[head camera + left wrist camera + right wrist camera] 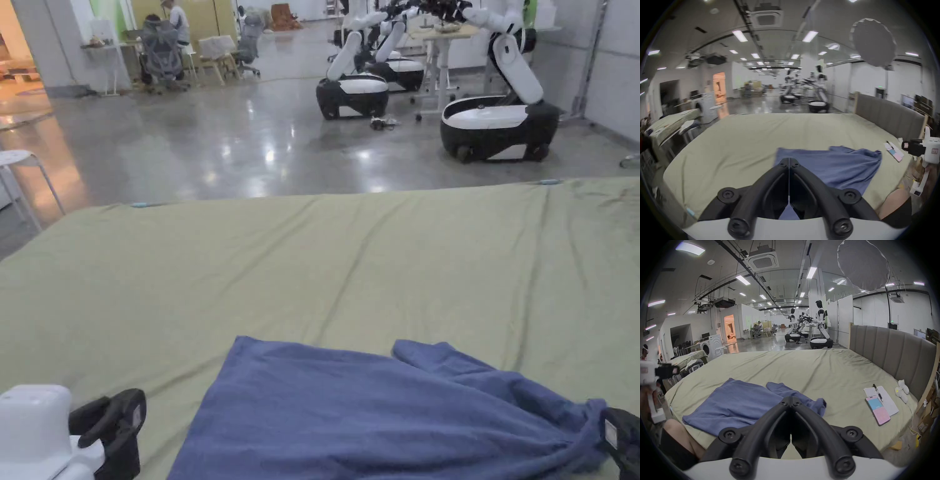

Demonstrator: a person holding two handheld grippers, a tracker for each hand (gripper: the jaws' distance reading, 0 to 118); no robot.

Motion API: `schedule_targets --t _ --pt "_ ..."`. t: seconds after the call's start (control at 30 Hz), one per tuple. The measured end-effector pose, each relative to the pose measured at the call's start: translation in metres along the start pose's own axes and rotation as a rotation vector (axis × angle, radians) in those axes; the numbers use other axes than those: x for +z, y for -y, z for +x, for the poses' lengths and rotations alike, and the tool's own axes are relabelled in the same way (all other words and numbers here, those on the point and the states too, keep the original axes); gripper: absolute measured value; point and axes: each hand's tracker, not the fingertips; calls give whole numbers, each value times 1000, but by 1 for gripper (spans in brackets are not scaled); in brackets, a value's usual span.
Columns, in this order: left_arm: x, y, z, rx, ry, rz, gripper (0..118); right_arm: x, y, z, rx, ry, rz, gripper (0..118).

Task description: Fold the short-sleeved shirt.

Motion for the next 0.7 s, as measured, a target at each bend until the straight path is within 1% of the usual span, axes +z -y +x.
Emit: schedule_targets --t 0.07,0.1,0.2,0.27,0.33,0.43,0.57,0.67,0.7 --pt "7 12 -20 51 9 -52 0 -6 -3 -13 14 -37 3 0" --pt "10 19 -27 57 0 -46 0 -9 -5 -21 34 -49 5 0" --pt "12 29 -34 23 -25 -80 0 -13 -8 -37 59 -91 14 0" --pt "15 33 -36 25 -27 -69 0 -16 -9 -45 64 -96 11 0" --pt "10 33 -37 41 2 -80 0 -18 -9 -51 69 -99 7 0" --pt "-1 34 -36 17 19 -95 0 -19 -7 -56 74 -94 0 0" --pt "-21 22 -35 20 60 -94 0 -20 -4 -57 87 -88 -17 0" --pt "-54 3 -25 -1 117 -107 0 -22 -2 -55 87 -91 -34 0" --pt "-72 -6 -20 -34 140 -115 0 -25 -2 -54 88 -89 -39 0"
